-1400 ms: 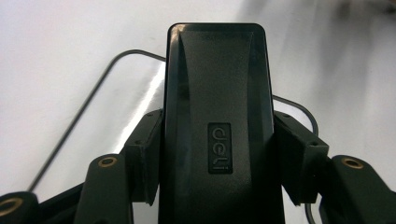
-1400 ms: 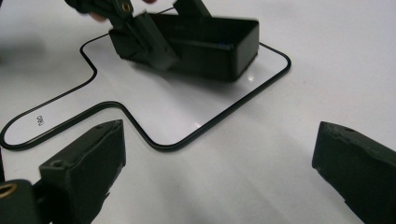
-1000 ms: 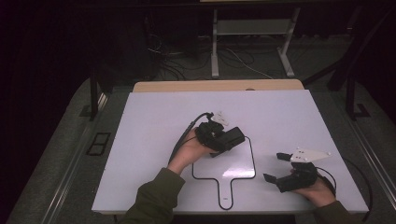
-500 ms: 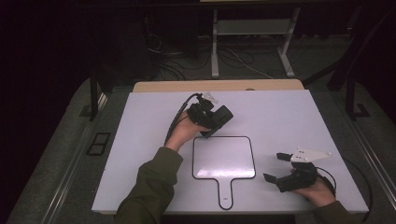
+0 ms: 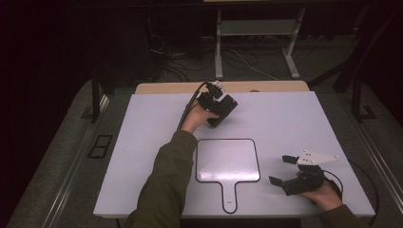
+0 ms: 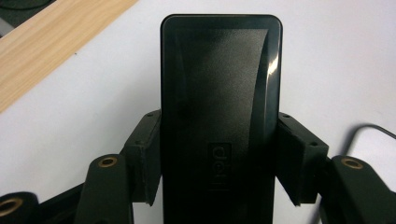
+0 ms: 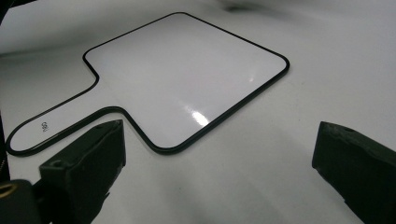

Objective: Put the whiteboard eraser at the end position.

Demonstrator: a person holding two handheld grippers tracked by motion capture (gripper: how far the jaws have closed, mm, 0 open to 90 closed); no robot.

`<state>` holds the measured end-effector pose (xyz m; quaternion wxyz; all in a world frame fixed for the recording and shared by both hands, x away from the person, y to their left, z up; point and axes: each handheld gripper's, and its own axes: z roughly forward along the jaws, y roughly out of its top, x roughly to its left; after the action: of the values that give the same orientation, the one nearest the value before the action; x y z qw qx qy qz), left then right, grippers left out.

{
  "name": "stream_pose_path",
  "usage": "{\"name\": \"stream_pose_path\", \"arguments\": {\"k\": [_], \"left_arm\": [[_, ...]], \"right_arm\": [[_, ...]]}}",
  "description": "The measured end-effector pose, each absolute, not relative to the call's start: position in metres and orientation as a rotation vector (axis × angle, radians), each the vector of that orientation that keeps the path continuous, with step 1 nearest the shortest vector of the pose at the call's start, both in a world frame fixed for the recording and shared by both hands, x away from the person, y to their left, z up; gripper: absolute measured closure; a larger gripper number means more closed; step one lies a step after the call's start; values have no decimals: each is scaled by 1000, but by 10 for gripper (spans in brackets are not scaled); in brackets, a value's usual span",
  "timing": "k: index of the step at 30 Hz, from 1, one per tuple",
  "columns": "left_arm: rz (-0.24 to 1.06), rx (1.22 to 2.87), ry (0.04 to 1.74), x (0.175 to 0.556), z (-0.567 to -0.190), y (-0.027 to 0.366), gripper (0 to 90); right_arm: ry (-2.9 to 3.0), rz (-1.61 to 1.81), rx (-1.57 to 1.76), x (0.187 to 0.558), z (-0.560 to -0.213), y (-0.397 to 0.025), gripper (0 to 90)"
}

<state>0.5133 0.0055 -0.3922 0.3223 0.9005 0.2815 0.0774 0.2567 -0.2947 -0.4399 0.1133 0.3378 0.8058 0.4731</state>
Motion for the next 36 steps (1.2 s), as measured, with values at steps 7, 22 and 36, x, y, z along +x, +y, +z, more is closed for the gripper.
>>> {"name": "stream_pose_path", "arguments": {"k": [7, 22, 36], "left_arm": [[197, 2349, 757, 525, -401, -10, 389], [191, 2469, 789, 528, -425, -26, 385], [159, 2380, 784, 524, -423, -15, 292]], "right_arm": [[2362, 1398, 990, 257, -440, -295, 18], [2363, 1397, 990, 256, -439, -295, 18], [2364, 1397, 986, 257, -440, -295, 18]]}}
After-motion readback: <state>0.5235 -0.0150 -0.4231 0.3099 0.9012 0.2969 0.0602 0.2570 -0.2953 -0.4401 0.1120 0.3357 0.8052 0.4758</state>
